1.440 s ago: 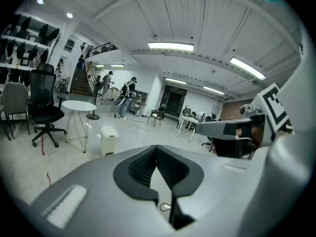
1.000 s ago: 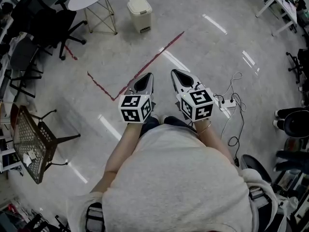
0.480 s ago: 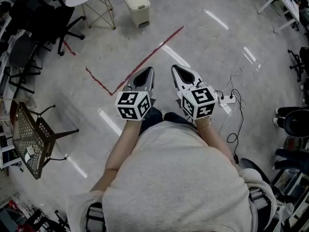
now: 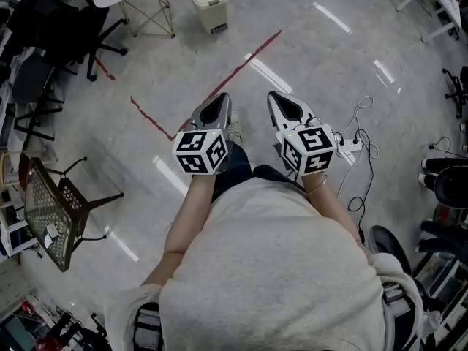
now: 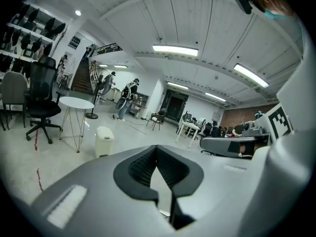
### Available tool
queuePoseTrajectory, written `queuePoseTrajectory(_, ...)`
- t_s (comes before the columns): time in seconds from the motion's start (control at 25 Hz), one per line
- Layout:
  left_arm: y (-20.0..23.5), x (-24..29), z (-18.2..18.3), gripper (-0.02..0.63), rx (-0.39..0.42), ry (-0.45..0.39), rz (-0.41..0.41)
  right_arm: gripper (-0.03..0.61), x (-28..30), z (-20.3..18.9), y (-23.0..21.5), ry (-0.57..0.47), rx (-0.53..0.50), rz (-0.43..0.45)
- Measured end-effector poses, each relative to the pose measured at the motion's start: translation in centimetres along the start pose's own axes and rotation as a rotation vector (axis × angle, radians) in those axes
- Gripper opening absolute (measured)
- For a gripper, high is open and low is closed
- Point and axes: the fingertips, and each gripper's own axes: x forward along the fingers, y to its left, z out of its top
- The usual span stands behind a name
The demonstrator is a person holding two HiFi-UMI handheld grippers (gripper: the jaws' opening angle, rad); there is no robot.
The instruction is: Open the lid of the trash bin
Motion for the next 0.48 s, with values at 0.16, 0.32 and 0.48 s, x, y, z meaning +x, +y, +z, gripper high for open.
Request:
queuePoseTrajectory(0.16, 2.3, 3.7, 1.4, 0.009, -0.001, 0.019, -0.027, 0.008, 4.3, 1.3, -1.6, -0.010, 0.068, 0.006)
queuePoseTrajectory(0.32, 4.6, 8.0, 4.5, 0.009, 0.032, 0.020, -0.068, 0.008, 9.4, 4.4, -3.3, -0.034, 0.028, -0.004)
queuePoseTrajectory(0.48, 7.3, 12.0, 8.6, 0.009, 0.040, 0.002, -0.135, 0.008, 14.4, 7.2, -4.3, -0.051, 0.028, 0.000)
